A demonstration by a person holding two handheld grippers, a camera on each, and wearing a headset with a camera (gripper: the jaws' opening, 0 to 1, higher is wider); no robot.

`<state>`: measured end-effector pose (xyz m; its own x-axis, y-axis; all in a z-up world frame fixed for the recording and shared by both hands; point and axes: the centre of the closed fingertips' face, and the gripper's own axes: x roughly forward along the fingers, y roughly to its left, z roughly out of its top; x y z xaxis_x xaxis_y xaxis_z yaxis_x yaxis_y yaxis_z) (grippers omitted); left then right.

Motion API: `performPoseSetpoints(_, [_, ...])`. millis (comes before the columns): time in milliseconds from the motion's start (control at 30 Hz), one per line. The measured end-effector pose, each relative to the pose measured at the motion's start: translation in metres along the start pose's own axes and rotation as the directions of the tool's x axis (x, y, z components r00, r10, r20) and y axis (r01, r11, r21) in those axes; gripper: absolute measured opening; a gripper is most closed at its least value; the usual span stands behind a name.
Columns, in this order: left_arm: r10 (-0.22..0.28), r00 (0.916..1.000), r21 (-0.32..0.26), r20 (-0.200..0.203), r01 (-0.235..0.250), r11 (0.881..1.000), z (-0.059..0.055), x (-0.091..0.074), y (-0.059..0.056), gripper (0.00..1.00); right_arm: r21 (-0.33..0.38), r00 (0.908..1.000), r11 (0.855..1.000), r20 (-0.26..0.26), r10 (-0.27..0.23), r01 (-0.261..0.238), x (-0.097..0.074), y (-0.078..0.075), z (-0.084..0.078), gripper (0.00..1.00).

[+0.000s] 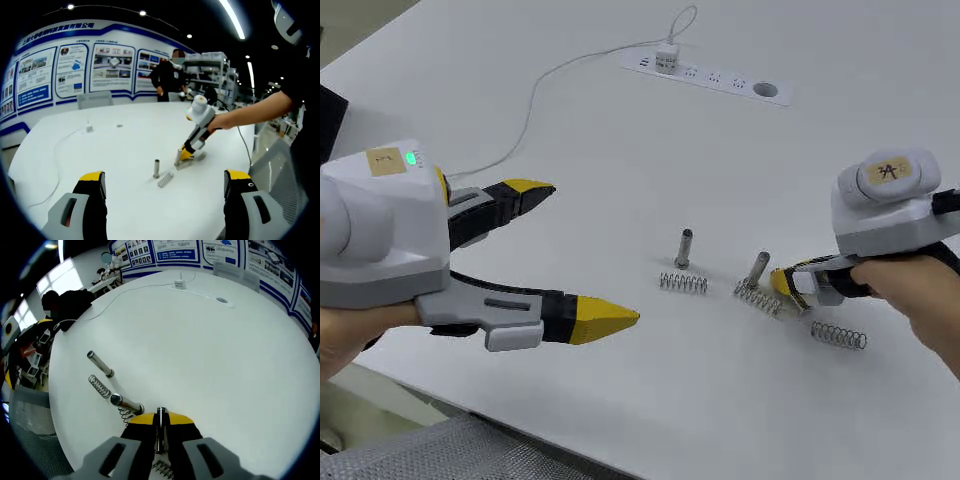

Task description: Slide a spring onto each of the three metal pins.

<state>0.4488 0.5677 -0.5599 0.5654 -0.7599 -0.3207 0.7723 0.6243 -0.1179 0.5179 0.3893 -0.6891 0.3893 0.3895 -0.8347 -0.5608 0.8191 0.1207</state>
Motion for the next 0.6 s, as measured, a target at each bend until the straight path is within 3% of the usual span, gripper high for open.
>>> performPoseSetpoints(233, [-0.005, 1.0, 0.004, 0.001, 0.005, 1.0, 0.002, 0.001, -0.002, 1.0, -0.07, 0.9999, 0.997, -0.005, -0.011, 0.011, -0.002, 0.0, -0.003, 0.08])
performPoseSetpoints(600, [-0.001, 0.9999, 0.005, 0.011, 0.001, 1.0, 0.005, 0.001, -0.003, 1.0, -0.079, 0.9992, 0.997, 0.041, -0.007, 0.01, -0.012, -0.001, 0.001, 0.08])
